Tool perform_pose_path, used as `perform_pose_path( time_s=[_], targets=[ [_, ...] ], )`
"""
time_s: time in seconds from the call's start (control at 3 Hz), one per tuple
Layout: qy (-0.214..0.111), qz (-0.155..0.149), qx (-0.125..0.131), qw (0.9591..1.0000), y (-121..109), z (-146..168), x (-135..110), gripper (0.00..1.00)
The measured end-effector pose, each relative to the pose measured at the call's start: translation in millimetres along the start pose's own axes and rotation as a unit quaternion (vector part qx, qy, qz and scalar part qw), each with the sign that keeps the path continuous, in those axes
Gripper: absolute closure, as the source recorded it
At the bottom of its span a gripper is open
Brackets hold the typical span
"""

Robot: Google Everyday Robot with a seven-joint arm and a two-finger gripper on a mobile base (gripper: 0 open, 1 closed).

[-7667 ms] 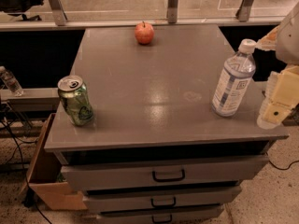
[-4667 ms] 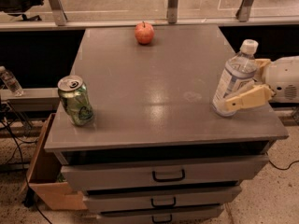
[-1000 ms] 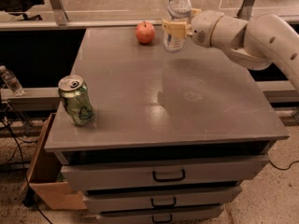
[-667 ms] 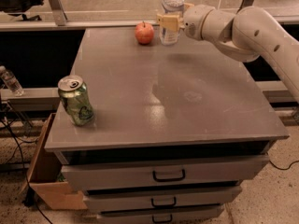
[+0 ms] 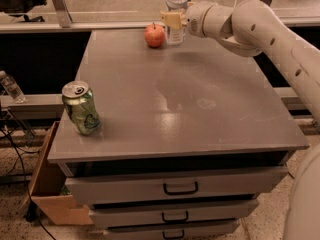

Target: Move blue plastic bottle near apple

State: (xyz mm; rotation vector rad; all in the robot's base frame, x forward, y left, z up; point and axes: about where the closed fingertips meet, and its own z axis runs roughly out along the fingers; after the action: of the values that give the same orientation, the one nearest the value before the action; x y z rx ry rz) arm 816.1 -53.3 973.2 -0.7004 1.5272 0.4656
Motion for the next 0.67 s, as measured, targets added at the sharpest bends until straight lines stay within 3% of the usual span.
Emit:
perform_pose_path(
  time_s=[0.67],
  targets=[
    [0.021,0.015,0.011,0.9996,-13.6,26.4,14.6,1.00]
  ],
)
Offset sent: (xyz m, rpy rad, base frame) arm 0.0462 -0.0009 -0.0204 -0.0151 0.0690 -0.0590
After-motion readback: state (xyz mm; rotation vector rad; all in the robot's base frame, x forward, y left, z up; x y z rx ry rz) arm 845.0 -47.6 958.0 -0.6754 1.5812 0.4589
